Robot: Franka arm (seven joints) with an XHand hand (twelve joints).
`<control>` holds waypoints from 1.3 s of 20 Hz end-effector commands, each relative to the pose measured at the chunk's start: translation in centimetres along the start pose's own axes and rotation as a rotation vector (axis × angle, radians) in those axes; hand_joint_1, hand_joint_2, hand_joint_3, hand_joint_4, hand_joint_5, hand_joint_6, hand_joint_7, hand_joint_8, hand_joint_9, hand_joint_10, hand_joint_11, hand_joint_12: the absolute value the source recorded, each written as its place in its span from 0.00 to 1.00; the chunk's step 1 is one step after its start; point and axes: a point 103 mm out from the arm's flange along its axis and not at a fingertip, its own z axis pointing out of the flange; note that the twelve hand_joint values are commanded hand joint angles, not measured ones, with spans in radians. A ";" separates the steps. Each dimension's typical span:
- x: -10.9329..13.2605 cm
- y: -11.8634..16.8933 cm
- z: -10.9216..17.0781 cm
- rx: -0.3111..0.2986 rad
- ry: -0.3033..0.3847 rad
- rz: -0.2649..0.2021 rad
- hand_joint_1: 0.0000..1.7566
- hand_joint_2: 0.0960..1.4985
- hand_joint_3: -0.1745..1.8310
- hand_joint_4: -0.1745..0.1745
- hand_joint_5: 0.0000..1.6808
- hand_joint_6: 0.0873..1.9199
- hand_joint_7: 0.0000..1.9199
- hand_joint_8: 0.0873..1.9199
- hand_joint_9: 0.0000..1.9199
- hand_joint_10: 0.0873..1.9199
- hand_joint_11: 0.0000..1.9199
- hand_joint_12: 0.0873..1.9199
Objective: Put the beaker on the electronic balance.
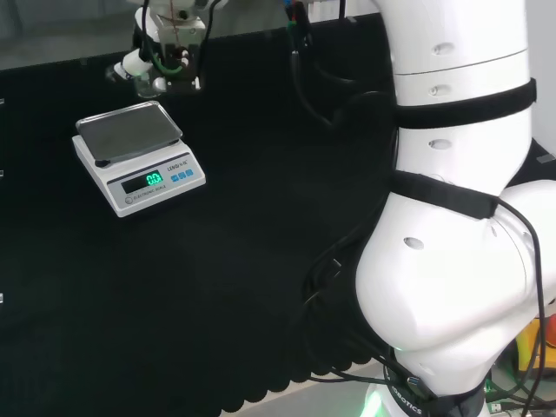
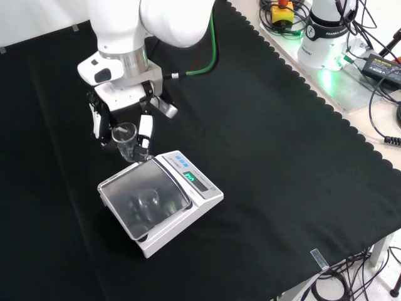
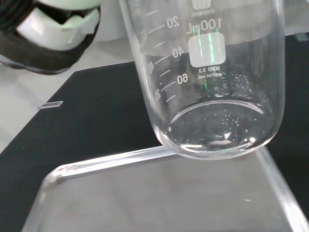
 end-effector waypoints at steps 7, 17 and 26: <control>2.9 -0.1 5.0 -0.056 0.037 -0.061 0.62 0.45 0.49 0.00 0.78 0.43 0.95 0.18 1.00 0.23 0.86 0.35; 3.9 -0.8 7.5 -0.077 0.043 -0.056 0.61 0.54 0.40 0.00 0.85 0.35 0.96 0.18 1.00 0.23 0.86 0.35; 3.7 -1.0 8.4 -0.052 0.043 -0.056 0.61 0.55 0.40 0.00 0.85 0.35 0.96 0.18 1.00 0.24 0.86 0.35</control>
